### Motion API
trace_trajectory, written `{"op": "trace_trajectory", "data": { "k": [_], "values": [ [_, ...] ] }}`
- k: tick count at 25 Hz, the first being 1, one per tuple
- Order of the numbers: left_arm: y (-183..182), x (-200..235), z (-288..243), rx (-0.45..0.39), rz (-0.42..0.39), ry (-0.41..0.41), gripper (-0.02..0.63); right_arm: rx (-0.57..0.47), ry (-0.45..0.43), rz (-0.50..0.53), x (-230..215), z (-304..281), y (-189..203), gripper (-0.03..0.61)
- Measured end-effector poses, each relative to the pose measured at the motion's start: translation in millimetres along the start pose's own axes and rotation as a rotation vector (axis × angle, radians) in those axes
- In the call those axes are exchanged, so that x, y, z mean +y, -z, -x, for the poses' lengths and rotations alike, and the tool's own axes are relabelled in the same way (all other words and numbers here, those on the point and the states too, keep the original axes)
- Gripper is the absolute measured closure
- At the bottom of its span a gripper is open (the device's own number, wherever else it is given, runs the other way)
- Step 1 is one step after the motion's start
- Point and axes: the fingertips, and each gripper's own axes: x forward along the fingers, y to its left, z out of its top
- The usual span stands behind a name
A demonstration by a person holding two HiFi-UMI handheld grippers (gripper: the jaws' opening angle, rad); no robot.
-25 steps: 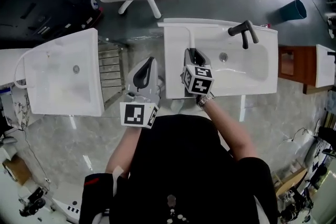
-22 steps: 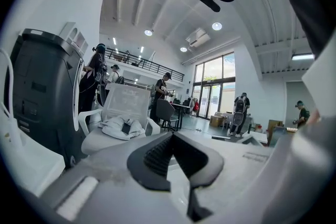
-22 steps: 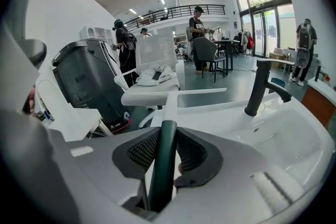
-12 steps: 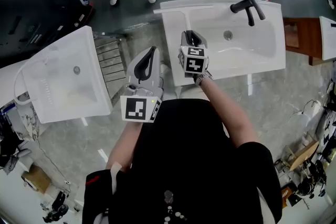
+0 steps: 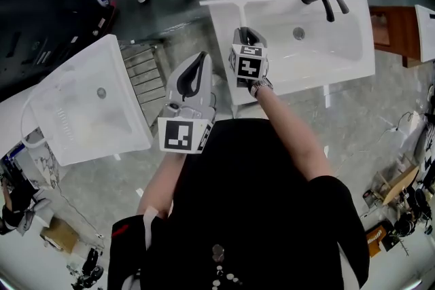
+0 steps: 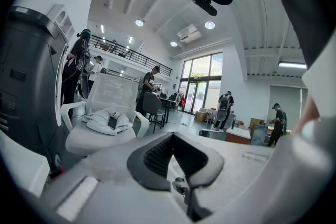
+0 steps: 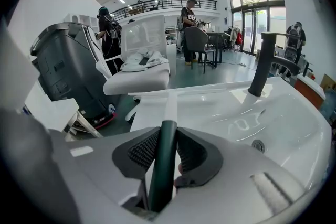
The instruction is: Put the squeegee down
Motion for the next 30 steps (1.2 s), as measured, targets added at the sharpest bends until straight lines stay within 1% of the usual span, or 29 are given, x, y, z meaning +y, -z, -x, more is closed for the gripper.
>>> {"op": "trace_trajectory", "data": {
  "k": [8, 12, 20, 27, 30],
  "values": [
    [6.1, 5.9, -1.9, 0.012, 0.012, 0.011, 0.612, 0.046, -0.001, -0.043, 3.7, -10.3, 13.2, 0.480],
    [8.4, 6.2, -0.5, 0.018, 0.028, 0.003, 0.612, 0.047, -0.008, -0.031, 2.9, -10.3, 16.5, 0.479],
    [8.8, 4.7, 4.2, 0.014, 0.020, -0.005, 0.612, 0.066, -0.048, -0.016, 7.4, -9.9, 22.8, 0.472],
    [10.5, -0.5, 9.7, 0.009, -0.007, -0.008, 0.611, 0.046, -0.080, 0.024, 10.3, -2.2, 18.7, 0.437],
    [9.8, -7.9, 11.3, 0.009, 0.005, -0.013, 0.611, 0.033, -0.089, 0.013, 5.6, 6.3, 16.4, 0.428]
  ]
}}
